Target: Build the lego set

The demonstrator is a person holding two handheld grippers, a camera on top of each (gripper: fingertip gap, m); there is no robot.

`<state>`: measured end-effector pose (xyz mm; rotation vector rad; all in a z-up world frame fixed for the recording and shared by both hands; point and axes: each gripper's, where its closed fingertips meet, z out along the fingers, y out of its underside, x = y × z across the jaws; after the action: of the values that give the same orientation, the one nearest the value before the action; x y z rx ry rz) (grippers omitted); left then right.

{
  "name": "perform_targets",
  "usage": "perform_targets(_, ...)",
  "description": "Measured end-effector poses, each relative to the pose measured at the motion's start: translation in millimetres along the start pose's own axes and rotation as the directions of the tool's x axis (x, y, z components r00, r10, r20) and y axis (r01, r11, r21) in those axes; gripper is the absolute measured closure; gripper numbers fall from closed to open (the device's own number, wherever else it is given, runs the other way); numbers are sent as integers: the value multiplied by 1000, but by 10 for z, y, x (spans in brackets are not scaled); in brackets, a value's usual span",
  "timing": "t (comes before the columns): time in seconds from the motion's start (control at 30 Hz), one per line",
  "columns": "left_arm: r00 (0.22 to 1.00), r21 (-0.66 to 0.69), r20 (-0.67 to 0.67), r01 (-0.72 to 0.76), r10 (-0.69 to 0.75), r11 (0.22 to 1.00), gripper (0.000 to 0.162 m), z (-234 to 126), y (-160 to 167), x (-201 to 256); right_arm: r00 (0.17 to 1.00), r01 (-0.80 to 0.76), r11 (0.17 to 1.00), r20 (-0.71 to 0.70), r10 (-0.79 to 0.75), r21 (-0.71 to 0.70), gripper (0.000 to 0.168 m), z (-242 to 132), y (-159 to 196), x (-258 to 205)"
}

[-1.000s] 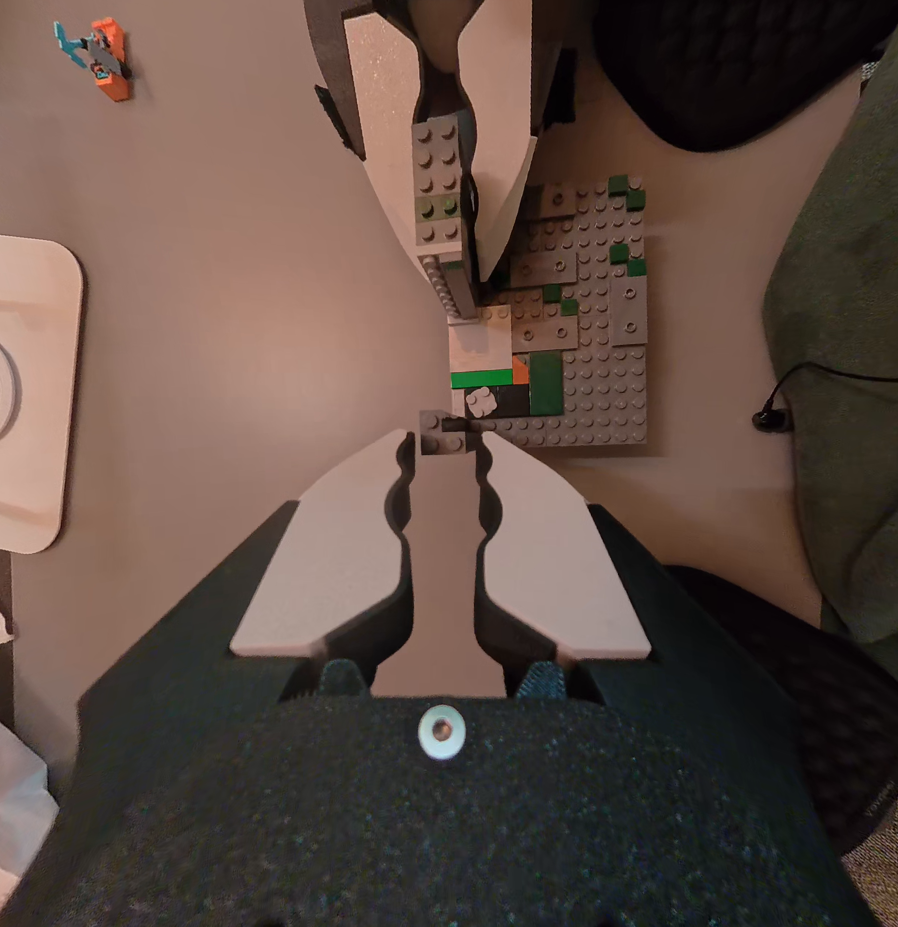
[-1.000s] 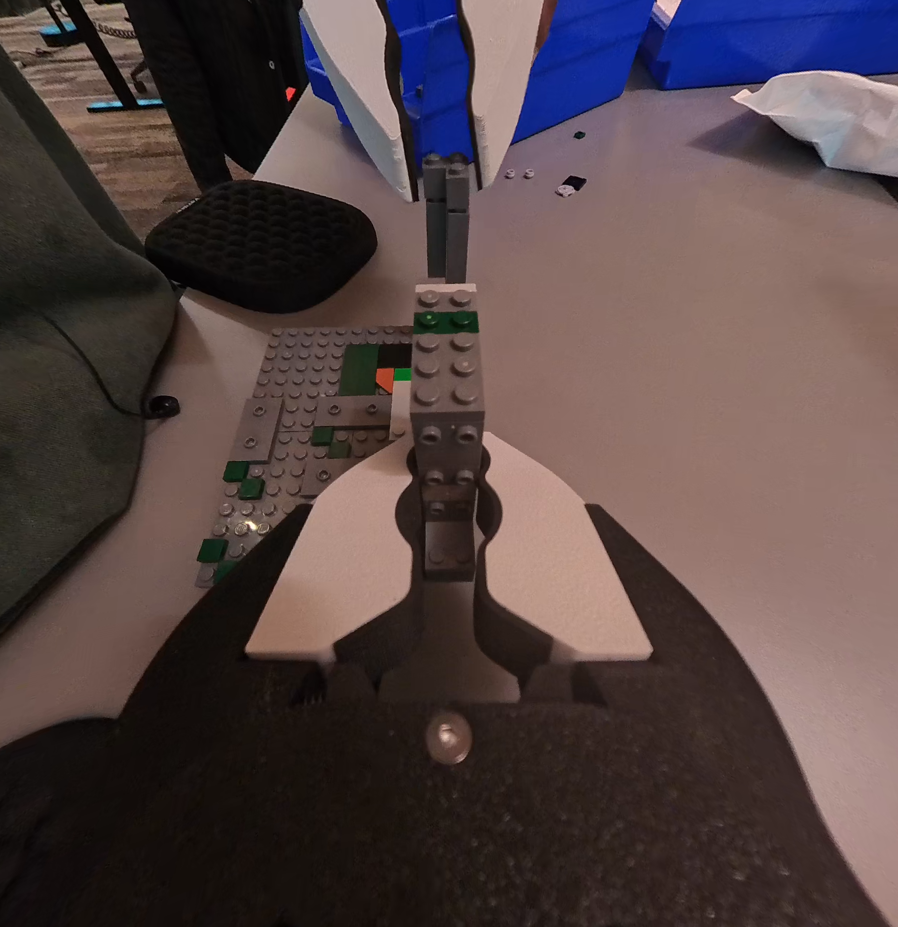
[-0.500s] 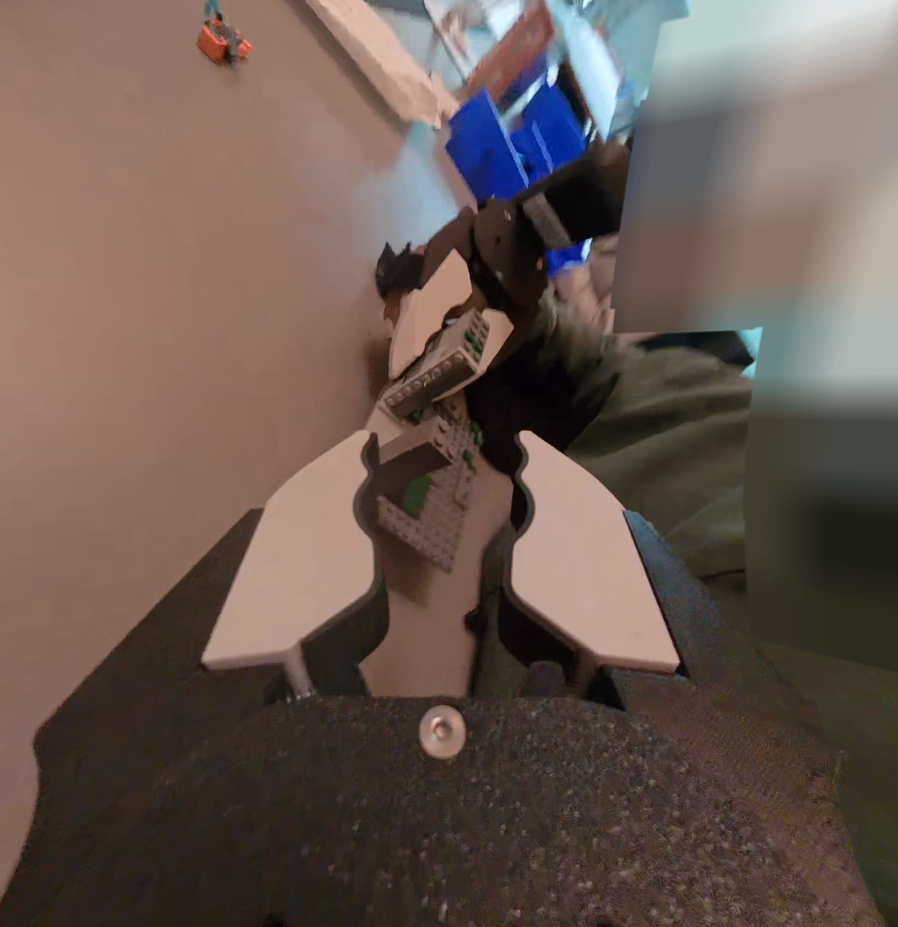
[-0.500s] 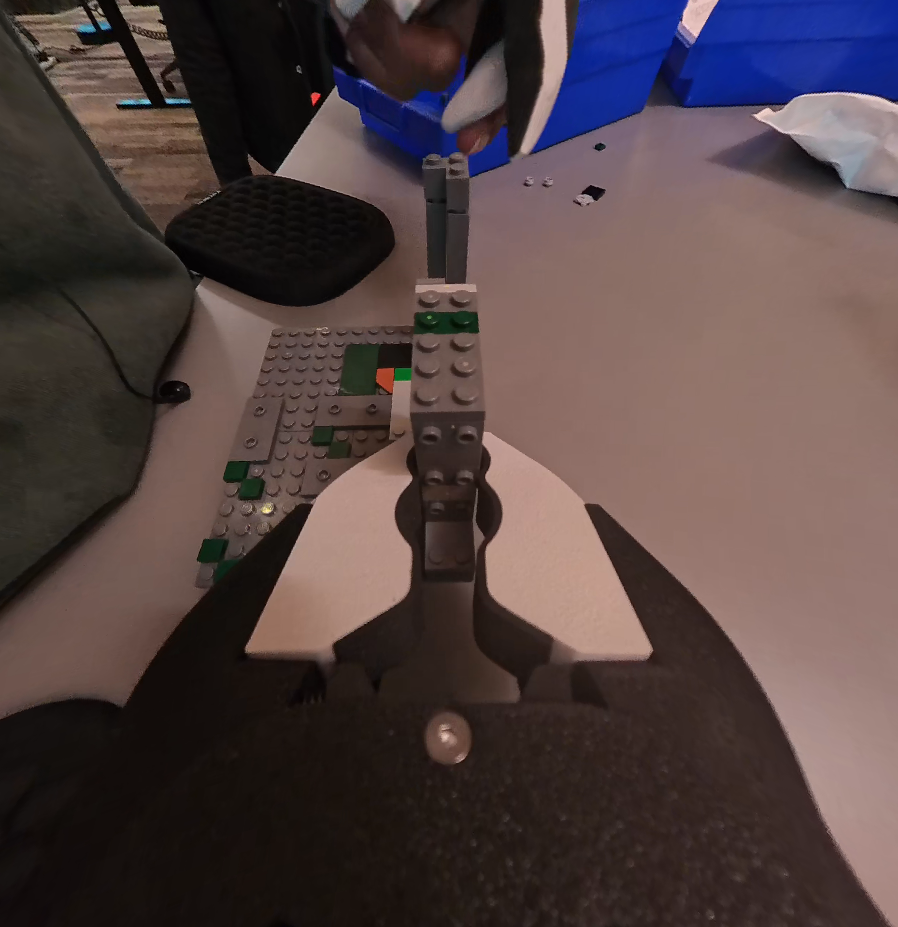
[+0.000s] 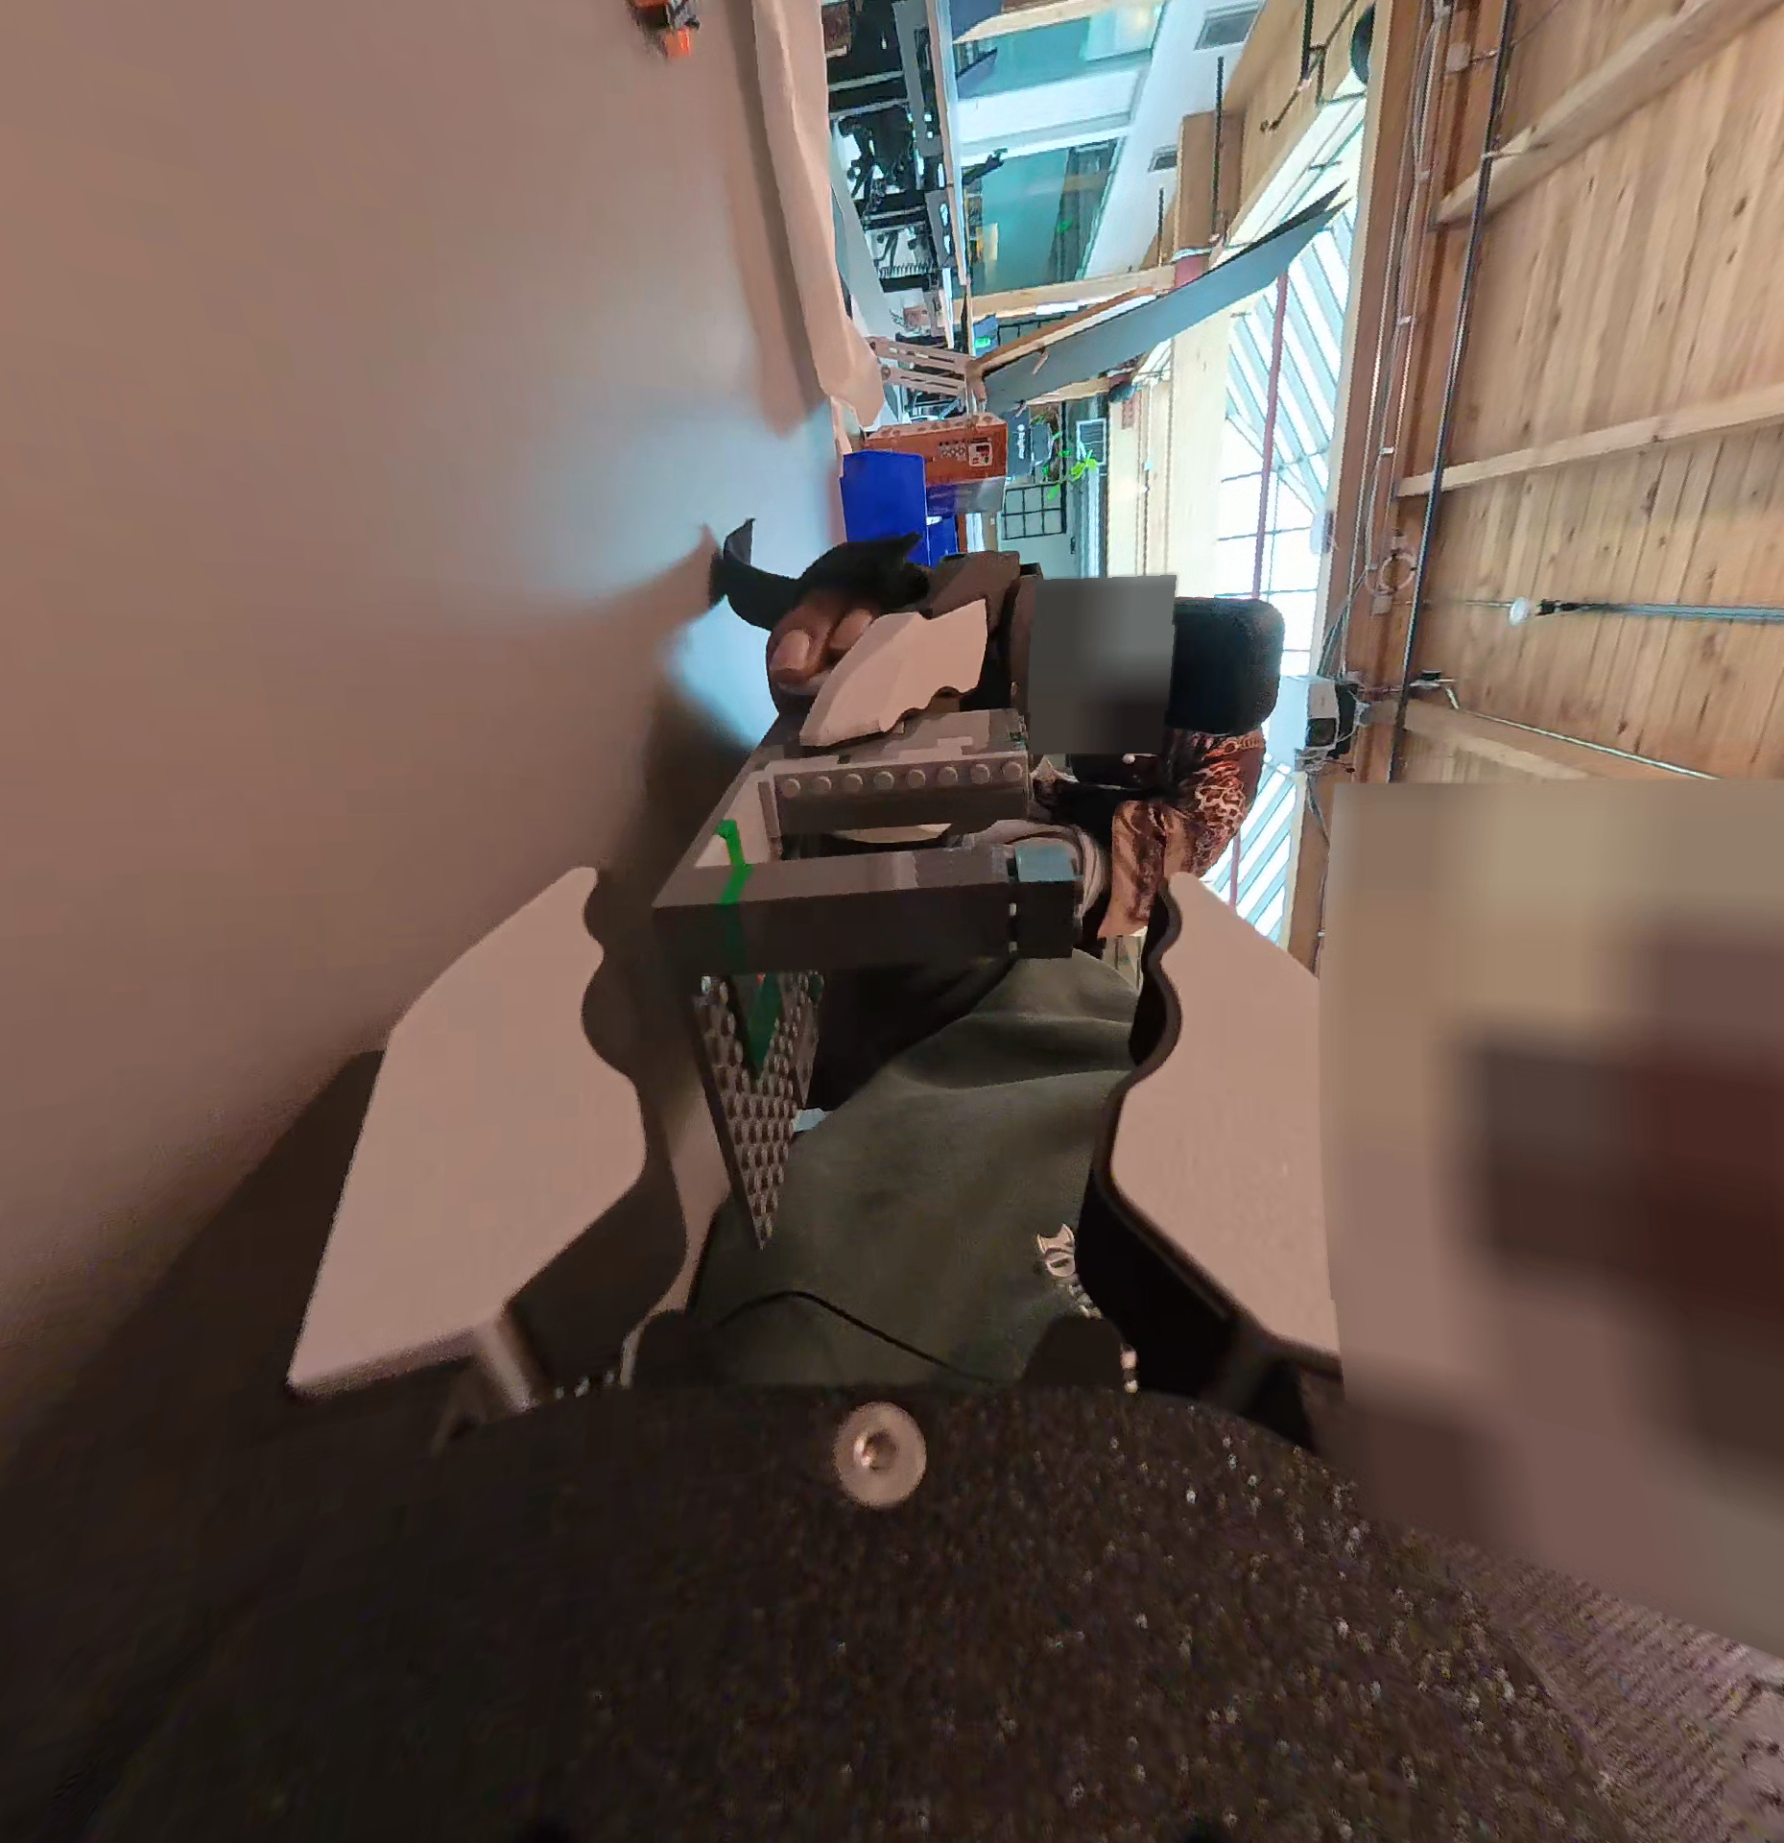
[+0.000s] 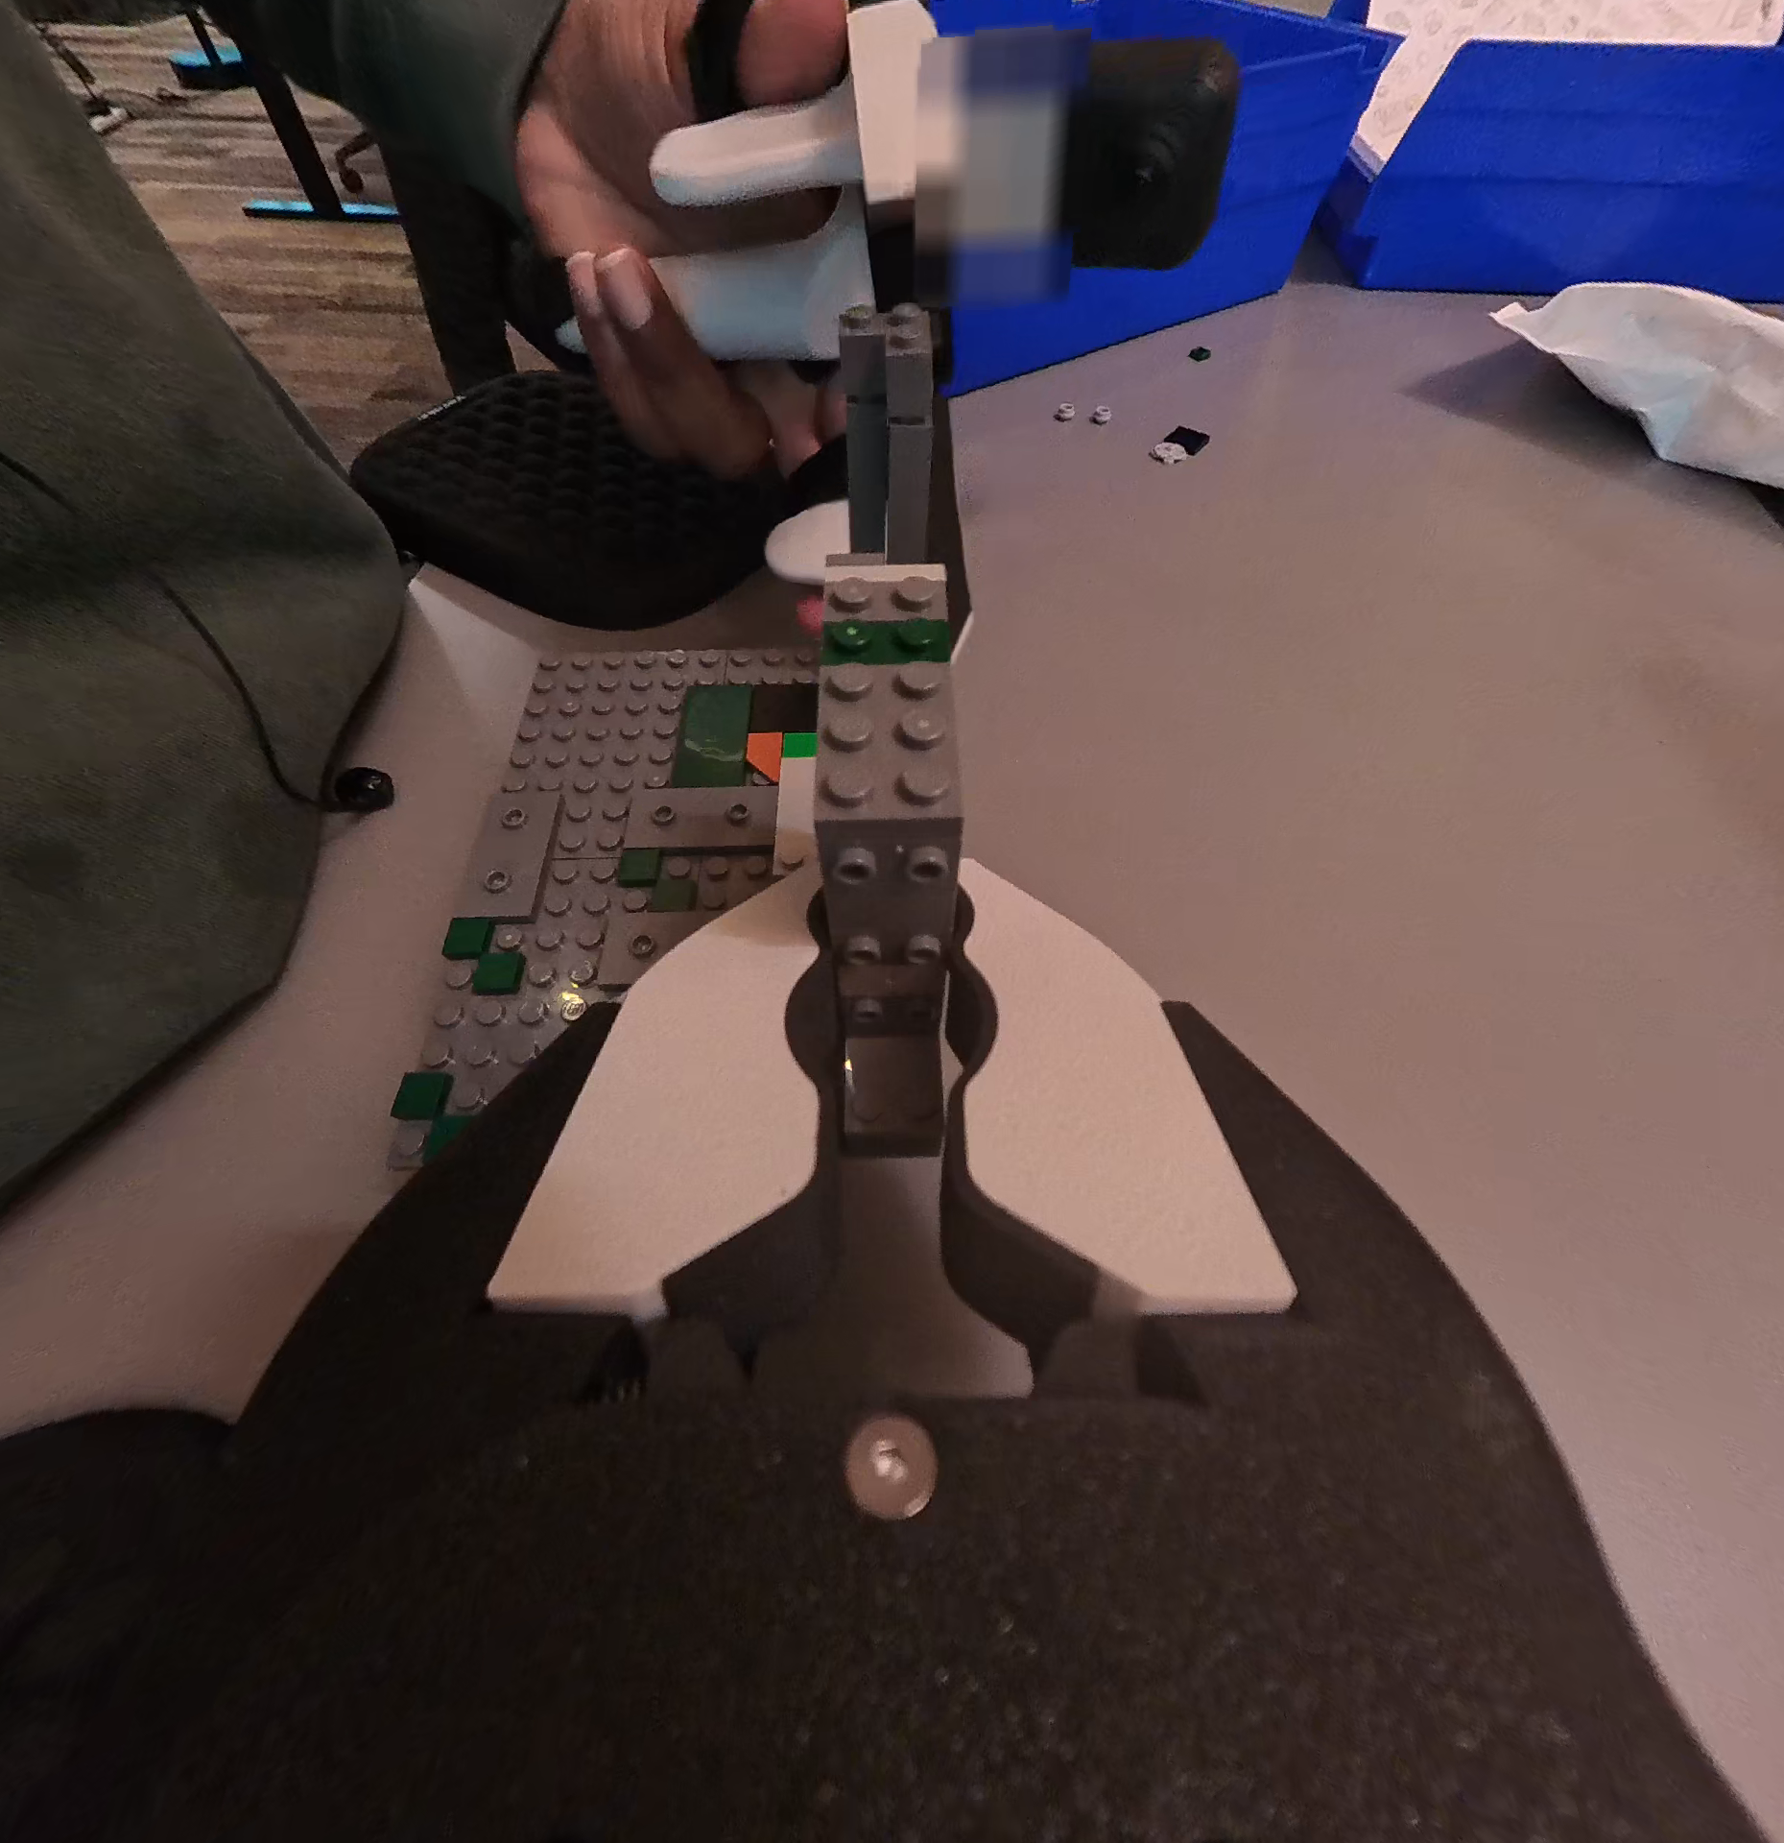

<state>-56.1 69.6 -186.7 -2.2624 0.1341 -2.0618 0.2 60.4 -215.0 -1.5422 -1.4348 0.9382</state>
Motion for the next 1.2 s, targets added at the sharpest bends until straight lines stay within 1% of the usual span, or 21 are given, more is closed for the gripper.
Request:
perform_targets(0.3, 997, -26, -42, 70, -71, 997, 61, 110, 95, -3, 1000, -11, 1000, 5, 11, 3, 152, 11, 8, -4)
perform_targets(0.7, 991, -43, -64, 113, -115, 993, 70, 147, 148, -36, 1000, -5, 1000, 4, 5, -7, 152, 20, 15, -21)
perform_targets(1.1, 989, -43, -88, 119, -122, 992, 70, 122, 161, -23, 1000, 8, 1000, 0, -8, -10, 152, 31, -3, -40)
perform_targets(1.2, 985, -30, -108, 128, -131, 991, 72, 113, 137, -2, 1000, 2, 1000, -3, -2, -5, 151, 24, -4, -29)
